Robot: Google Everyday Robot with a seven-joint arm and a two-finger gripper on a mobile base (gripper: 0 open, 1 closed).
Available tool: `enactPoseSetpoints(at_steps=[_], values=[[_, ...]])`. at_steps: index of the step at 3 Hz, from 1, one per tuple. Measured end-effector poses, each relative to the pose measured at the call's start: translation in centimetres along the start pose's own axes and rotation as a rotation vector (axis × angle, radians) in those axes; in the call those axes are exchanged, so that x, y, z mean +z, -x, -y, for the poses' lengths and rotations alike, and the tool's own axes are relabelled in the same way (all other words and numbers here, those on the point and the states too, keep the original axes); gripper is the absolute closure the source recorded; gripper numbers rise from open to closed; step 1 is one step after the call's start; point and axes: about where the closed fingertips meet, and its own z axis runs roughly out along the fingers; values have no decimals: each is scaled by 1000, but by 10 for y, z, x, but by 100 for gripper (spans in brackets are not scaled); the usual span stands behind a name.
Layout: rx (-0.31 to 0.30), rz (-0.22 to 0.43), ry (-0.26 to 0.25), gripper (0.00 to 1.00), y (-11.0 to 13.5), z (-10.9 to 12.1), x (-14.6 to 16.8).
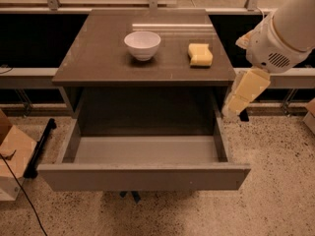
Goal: Place sponge into top drawer
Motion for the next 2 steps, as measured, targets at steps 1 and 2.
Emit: enactPoseSetpoints(at_steps=[1, 2], values=[[27, 43, -19, 0, 2, 31, 18], [32, 61, 29, 0, 0, 61, 42]])
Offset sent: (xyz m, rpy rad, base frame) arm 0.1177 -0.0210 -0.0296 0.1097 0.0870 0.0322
